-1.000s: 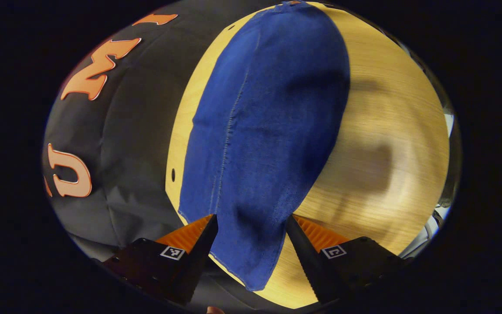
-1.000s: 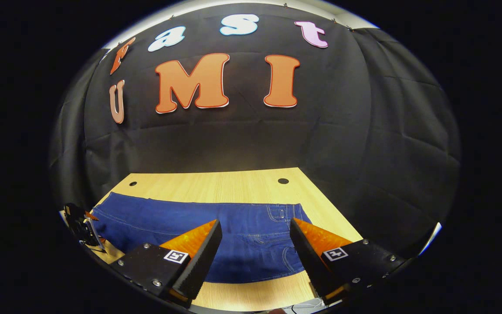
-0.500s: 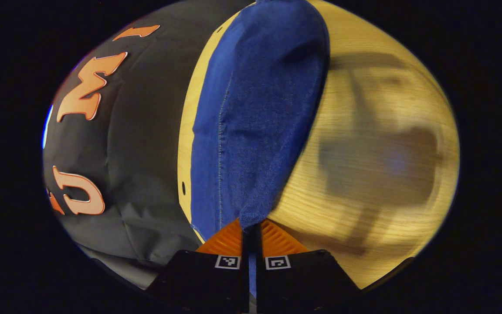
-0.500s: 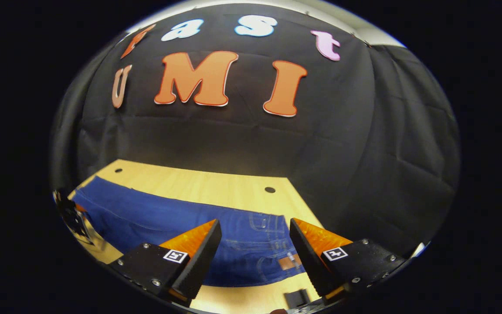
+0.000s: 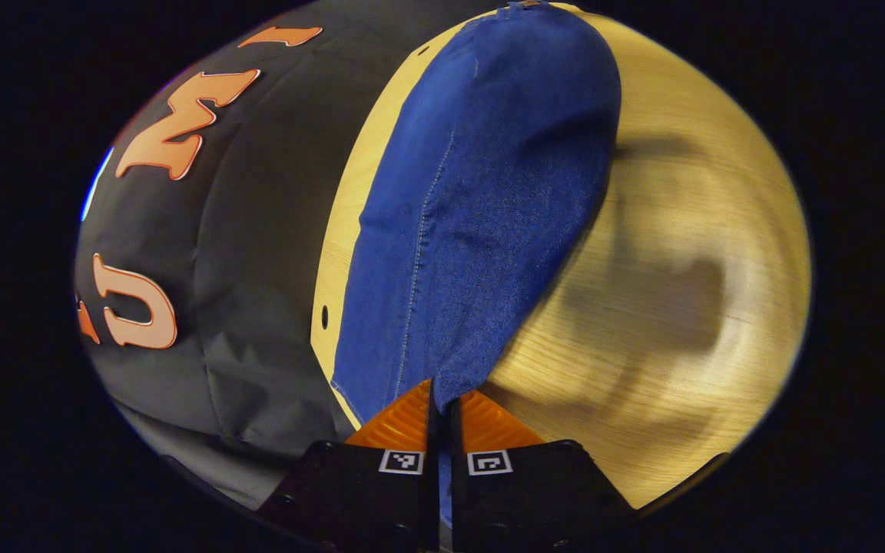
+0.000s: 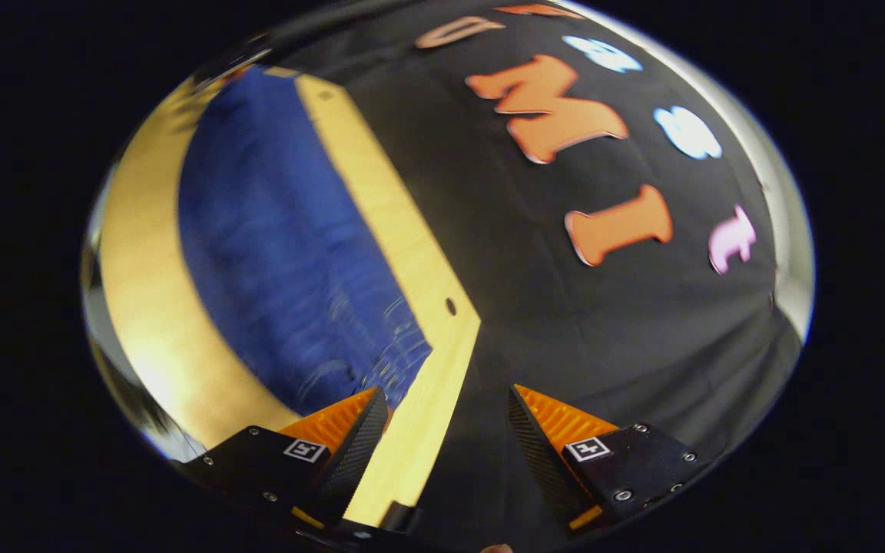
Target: Grasp the waist and the cuffs of the jeans and fold them to make the two legs overlap; first hold the waist and fold one-third of the jeans toward the cuffs, then hold the cuffs and fold the remaining one-third in the same direction to finish folding.
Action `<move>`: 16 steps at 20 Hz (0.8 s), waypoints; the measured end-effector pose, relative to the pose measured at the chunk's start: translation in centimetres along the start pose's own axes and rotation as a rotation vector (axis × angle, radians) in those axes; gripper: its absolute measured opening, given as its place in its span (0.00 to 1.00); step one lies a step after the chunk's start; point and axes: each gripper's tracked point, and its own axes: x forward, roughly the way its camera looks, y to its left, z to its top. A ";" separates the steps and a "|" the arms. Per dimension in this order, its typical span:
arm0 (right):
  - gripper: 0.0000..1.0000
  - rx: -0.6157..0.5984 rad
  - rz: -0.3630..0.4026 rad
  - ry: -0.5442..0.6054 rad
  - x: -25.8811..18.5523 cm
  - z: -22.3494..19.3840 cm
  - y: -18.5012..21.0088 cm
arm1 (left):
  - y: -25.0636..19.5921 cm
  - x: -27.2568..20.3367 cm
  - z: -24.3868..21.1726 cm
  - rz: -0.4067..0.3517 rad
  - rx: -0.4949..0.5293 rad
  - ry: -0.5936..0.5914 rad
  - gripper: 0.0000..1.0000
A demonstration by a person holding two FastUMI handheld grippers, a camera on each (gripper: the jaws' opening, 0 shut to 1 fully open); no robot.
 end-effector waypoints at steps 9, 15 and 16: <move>0.98 -0.383 0.268 -0.029 -2.3 0.7 7.4 | -1.1 -0.4 -0.6 -0.016 0.020 0.034 0.06; 0.98 -0.431 0.336 -0.066 0.0 0.8 9.1 | -1.5 -0.4 -0.8 -0.013 -0.001 0.051 0.07; 0.98 -0.436 0.346 -0.071 0.3 1.0 9.2 | -1.5 -0.4 -0.7 -0.013 -0.003 0.052 0.07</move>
